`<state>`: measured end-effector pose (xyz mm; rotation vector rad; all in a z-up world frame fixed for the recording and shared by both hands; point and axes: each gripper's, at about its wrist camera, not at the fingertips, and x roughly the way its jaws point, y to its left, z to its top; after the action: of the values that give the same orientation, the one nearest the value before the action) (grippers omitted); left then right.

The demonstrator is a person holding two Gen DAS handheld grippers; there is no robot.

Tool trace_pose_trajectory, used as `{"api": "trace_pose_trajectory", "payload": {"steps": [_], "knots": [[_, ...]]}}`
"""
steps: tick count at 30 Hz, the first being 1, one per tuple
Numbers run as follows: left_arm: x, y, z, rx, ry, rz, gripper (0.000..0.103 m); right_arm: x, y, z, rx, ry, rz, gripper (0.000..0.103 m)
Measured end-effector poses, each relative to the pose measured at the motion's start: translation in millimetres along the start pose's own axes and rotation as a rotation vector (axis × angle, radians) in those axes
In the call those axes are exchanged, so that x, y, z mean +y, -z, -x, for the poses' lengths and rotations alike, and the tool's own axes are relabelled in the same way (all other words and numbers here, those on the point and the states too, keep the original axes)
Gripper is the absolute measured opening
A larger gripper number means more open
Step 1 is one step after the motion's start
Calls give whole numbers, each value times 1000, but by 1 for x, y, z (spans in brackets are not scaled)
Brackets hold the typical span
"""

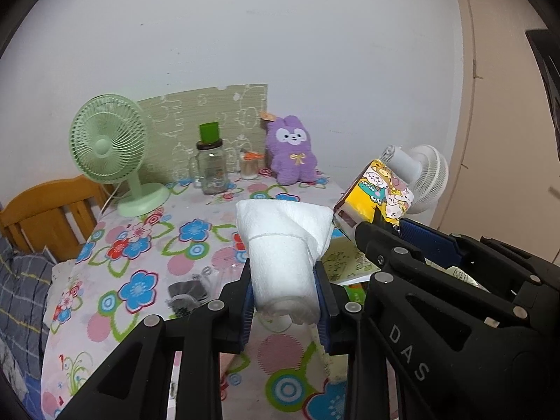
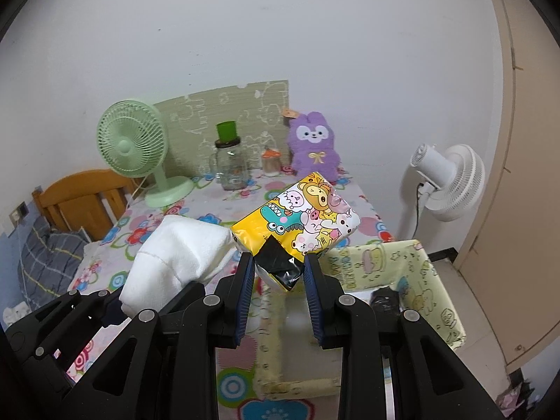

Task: Organize soft objects
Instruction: 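Carry the yellow pouch in the right gripper toward the gift box while the left carries the tissue pack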

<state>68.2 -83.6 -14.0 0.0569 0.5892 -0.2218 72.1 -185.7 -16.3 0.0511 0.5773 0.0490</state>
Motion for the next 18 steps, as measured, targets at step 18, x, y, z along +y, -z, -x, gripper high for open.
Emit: {"api": "trace_pose_trajectory", "payload": {"steps": [18], "knots": [[-48, -3, -34, 47, 109, -67, 30, -52, 6, -15, 24, 109, -58, 32]]}}
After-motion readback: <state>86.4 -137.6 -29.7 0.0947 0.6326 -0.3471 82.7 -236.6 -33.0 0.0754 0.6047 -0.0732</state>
